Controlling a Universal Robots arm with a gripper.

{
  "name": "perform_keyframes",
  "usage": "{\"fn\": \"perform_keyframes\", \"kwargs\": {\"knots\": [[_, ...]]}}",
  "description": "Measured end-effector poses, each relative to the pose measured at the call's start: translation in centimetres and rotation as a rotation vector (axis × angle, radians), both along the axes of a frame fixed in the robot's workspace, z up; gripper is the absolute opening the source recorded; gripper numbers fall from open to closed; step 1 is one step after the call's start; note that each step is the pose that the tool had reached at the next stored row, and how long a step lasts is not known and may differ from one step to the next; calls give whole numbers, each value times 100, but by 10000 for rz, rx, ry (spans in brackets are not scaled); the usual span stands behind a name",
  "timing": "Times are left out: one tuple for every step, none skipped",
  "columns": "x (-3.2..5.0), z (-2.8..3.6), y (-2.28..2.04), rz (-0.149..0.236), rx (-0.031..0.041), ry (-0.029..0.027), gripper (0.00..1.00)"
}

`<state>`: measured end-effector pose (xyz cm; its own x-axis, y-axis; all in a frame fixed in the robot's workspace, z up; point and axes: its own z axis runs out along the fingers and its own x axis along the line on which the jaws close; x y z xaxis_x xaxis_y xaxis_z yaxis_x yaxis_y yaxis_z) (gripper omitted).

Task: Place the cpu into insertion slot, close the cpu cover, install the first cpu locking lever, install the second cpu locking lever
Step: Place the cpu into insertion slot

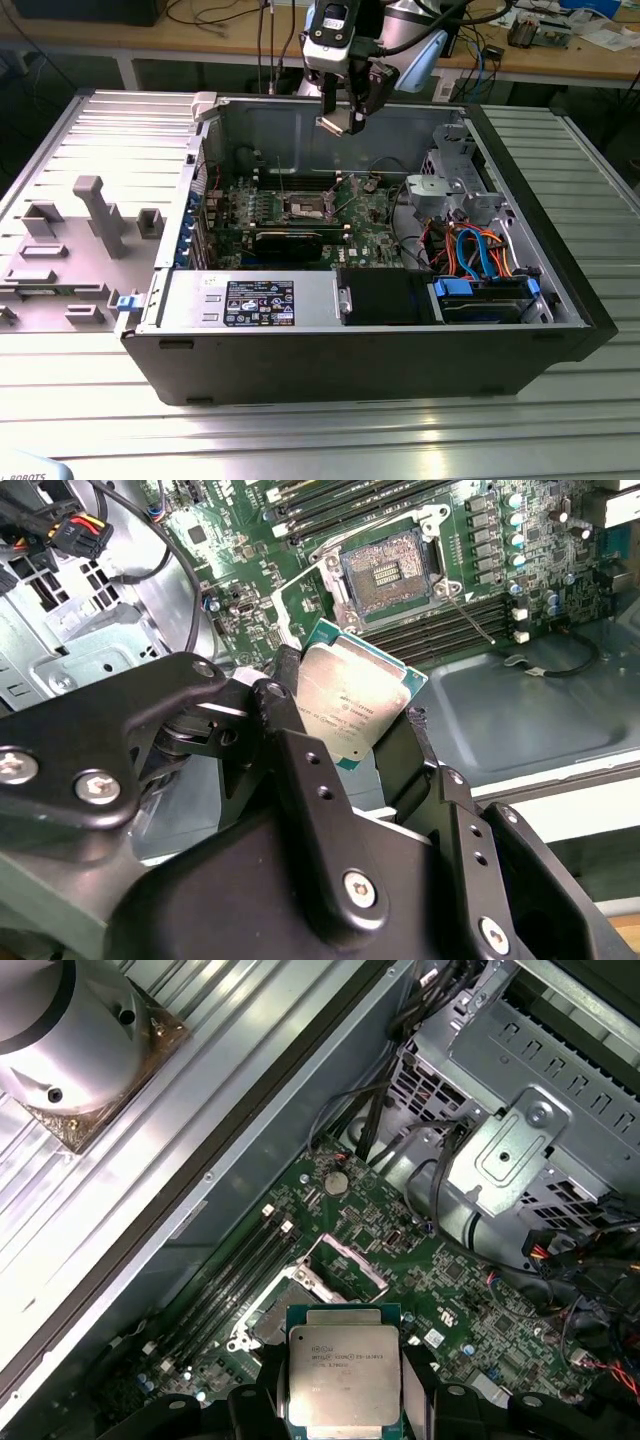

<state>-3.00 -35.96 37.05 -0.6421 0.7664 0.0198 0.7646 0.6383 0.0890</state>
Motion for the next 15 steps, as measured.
{"fn": "perform_keyframes", "kwargs": {"knots": [[0,-1,0,-92,0,0,54],[0,-7,0,-396,0,1,54],[0,-8,0,-527,-1,1,54],[-1,-9,0,-575,-2,2,54],[-1,-9,0,-592,-1,1,54],[-1,-10,0,-601,-1,1,54],[-1,-10,0,-603,-1,1,54],[-1,-10,0,-604,-1,1,54],[-1,-10,0,-605,-1,1,54],[-1,-10,0,-606,-1,1,54],[-1,-9,0,-607,-1,1,54],[-1,-10,0,-608,-1,0,54],[-1,-9,0,-610,-1,1,54],[-1,-10,0,-611,-1,1,54],[-1,-10,0,-623,-1,1,54]]}}
